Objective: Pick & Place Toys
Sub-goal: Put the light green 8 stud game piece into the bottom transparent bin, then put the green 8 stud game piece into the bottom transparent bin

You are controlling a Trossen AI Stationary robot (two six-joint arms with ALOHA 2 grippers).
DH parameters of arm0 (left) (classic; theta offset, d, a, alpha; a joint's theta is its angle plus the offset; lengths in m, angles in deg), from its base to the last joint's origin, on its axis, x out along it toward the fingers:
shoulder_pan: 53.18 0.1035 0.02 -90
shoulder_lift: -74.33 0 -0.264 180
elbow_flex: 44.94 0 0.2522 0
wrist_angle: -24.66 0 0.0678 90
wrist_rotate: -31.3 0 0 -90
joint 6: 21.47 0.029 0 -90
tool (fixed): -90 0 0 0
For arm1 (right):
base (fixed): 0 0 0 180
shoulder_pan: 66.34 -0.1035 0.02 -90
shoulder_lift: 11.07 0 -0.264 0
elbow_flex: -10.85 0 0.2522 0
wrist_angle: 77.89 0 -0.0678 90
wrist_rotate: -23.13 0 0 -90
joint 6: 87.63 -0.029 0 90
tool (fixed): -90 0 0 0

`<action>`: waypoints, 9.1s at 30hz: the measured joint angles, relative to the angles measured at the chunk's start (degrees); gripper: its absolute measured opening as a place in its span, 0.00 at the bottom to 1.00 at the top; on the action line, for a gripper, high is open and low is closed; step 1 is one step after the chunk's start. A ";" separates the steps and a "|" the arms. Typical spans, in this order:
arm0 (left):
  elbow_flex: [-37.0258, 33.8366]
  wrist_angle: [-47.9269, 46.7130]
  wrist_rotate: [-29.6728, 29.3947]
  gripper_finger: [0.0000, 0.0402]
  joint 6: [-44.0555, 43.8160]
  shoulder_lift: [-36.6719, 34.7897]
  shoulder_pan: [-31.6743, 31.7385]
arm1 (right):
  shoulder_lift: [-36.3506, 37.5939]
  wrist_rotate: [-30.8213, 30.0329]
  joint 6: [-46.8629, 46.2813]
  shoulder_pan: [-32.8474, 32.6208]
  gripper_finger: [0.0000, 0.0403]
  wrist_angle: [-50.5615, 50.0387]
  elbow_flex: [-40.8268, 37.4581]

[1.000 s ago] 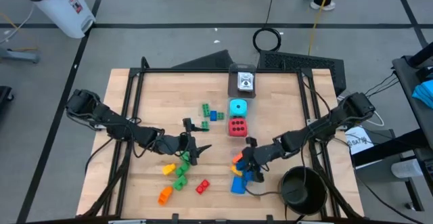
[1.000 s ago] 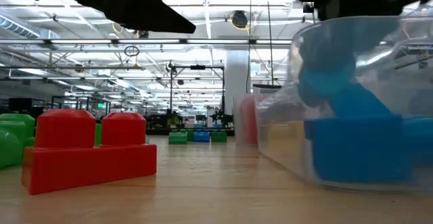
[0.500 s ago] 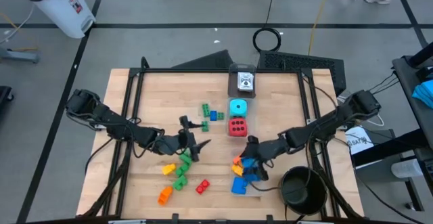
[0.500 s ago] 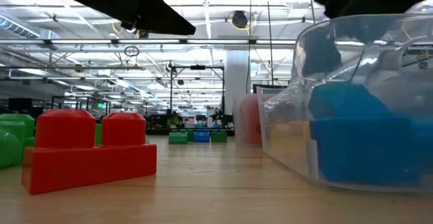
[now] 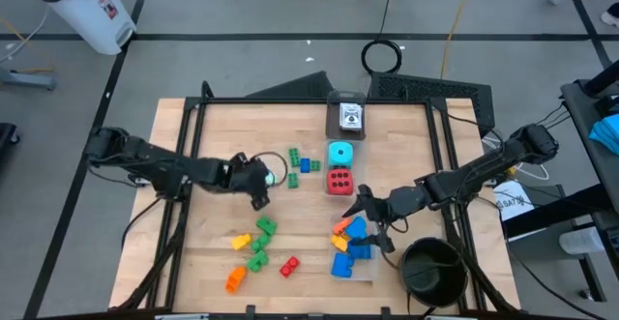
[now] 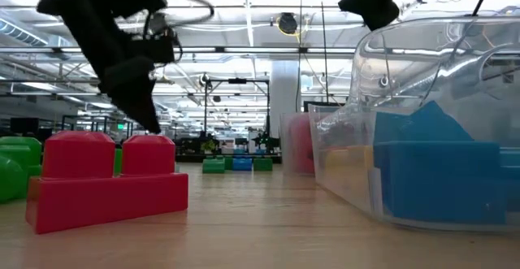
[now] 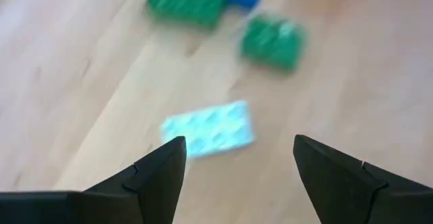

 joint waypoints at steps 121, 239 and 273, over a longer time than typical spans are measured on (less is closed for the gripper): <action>6.25 43.96 -34.91 0.53 56.84 13.11 -14.12 | -27.61 0.28 -7.88 20.96 0.04 31.65 9.88; 18.26 27.64 4.28 0.97 21.08 31.85 17.42 | -10.14 9.29 6.52 -0.31 0.42 -2.80 5.57; 18.01 -8.53 8.50 0.97 11.67 14.73 23.84 | -10.16 9.31 6.50 -0.37 0.42 -3.26 5.60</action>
